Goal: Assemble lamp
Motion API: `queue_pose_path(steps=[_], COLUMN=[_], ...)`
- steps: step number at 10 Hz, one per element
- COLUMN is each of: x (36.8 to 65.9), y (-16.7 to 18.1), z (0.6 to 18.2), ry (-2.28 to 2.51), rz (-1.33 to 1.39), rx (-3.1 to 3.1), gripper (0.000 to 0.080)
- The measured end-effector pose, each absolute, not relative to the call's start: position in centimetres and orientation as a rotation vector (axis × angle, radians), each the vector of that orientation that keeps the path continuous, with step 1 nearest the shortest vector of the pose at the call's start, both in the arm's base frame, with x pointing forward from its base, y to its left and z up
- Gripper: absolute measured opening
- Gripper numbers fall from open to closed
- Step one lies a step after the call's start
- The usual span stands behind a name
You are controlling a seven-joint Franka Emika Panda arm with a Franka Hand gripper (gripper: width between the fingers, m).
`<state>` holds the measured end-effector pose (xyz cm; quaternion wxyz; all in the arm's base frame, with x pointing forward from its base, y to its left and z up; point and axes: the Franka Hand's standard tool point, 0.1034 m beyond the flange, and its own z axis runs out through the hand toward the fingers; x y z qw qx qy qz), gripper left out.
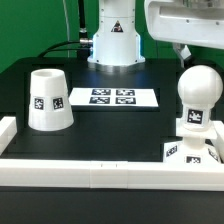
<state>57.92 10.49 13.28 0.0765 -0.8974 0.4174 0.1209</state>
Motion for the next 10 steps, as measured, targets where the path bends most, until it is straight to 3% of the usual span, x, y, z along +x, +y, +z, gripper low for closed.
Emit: queue_pose_path(steps=[6, 8, 10], x=[57.5, 54.1, 51.8], y=[10.4, 9.4, 6.2], z=[12.9, 12.4, 12.0], ry=[1.182, 0.820, 0.588], rz=[0.381, 0.552, 0.545], rx=[-2.725, -2.865, -2.903], gripper=[0.0699, 0.0699, 0.0699])
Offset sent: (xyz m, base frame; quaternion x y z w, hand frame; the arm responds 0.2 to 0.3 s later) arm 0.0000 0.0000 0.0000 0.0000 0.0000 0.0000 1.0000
